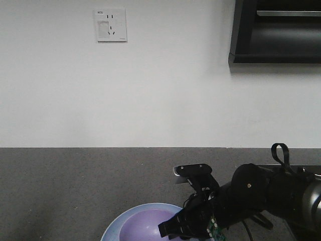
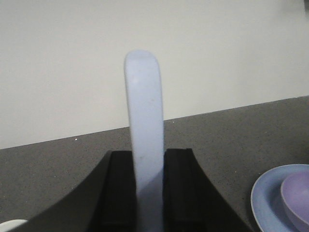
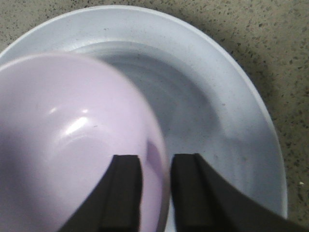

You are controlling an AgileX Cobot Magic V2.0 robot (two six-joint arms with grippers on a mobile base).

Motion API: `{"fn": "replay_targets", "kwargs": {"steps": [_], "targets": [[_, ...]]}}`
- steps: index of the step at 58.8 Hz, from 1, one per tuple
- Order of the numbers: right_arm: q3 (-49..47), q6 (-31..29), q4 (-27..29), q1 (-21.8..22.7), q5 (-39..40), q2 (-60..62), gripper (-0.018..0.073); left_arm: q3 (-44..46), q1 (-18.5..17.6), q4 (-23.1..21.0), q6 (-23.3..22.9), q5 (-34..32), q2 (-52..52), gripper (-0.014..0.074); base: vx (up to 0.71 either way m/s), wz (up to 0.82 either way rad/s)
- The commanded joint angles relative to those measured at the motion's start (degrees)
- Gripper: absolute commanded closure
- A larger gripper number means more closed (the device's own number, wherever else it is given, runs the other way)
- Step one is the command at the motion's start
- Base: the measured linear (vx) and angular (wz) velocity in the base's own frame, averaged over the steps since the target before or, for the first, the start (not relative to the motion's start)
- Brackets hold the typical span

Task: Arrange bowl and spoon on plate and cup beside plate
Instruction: 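Lower the lavender bowl onto the plate and open the right gripper, then raise the right gripper away from the bowl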

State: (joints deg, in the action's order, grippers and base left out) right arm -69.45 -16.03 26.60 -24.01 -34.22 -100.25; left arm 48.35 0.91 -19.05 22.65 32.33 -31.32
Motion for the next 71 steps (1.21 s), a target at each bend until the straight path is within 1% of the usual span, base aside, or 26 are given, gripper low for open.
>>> {"fn": "replay_targets", "kwargs": {"steps": [1,3,9,15,22,26,32,36,42,45,48,54,59,64,67,71], "targets": [[-2.03,-0.19,-0.14,0.16,2.82,2.62,0.0118,1.35,-0.34,-1.20,0.03,-5.09,-0.33,0.0573,0.00,0.00],[-2.03,-0.19,-0.55,0.16,2.94,2.62,0.0078,1.35,-0.34,-1.20,0.03,-5.09,-0.33,0.0572,0.00,0.00],[-2.20,-0.26,-0.85,0.16,3.09,2.85,-0.0003,1.35,-0.34,-1.20,0.03,-5.09,-0.33,0.0572,0.00,0.00],[-3.20,-0.21,-1.12,0.22,2.98,4.57,-0.0039,1.35,-0.34,-1.20,0.03,-5.09,-0.33,0.0572,0.00,0.00],[-4.47,-0.21,-1.12,0.27,4.54,9.59,-0.0034,1.35,-0.34,-1.20,0.03,-5.38,-0.33,0.0572,0.00,0.00],[-4.47,-0.32,-1.25,0.27,6.77,13.28,-0.0026,1.35,-0.34,-1.20,0.03,-6.31,-0.33,0.0572,0.00,0.00],[-4.41,-1.36,-3.71,0.27,9.29,20.17,-0.0018,1.35,-0.34,-1.20,0.03,-6.76,-0.33,0.0572,0.00,0.00],[-2.71,-1.53,-6.11,0.27,11.68,24.55,-0.0014,1.35,-0.34,-1.20,0.03,-6.60,-0.33,0.0572,0.00,0.00],[4.50,-1.13,-8.74,0.34,17.49,34.08,-0.0014,1.35,-0.34,-1.20,0.03,-6.60,-0.33,0.0572,0.00,0.00],[8.33,-1.07,-8.98,1.43,18.26,39.64,-0.0014,1.35,-0.34,-1.20,0.03,-6.54,-0.33,0.0572,0.00,0.00],[12.18,-1.07,-8.98,2.80,17.18,44.57,-0.0014,1.35,-0.34,-1.20,0.03,-6.54,-0.33,0.0572,0.00,0.00],[17.57,-1.07,-9.44,7.04,14.64,55.38,-0.0014,1.35,-0.34,-1.20,0.03,-6.54,-0.33,0.0572,0.00,0.00],[20.90,0.28,-10.57,10.54,14.19,62.26,-0.0014,1.30,-0.34,-1.51,0.03,-5.88,-0.67,0.0572,0.00,0.00],[22.86,1.57,-11.11,13.81,12.95,67.90,-0.0014,0.94,-0.34,-3.86,1.48,-5.41,-1.84,0.0572,0.00,0.00],[23.33,1.96,-11.14,15.52,10.55,70.13,-0.0014,0.94,-0.34,-6.84,4.37,-4.88,-3.12,0.0572,0.00,0.00],[23.33,3.08,-11.25,17.23,6.04,71.66,-0.0014,0.94,-0.34,-13.72,10.80,-5.10,-5.08,0.0572,0.00,0.00]]}}
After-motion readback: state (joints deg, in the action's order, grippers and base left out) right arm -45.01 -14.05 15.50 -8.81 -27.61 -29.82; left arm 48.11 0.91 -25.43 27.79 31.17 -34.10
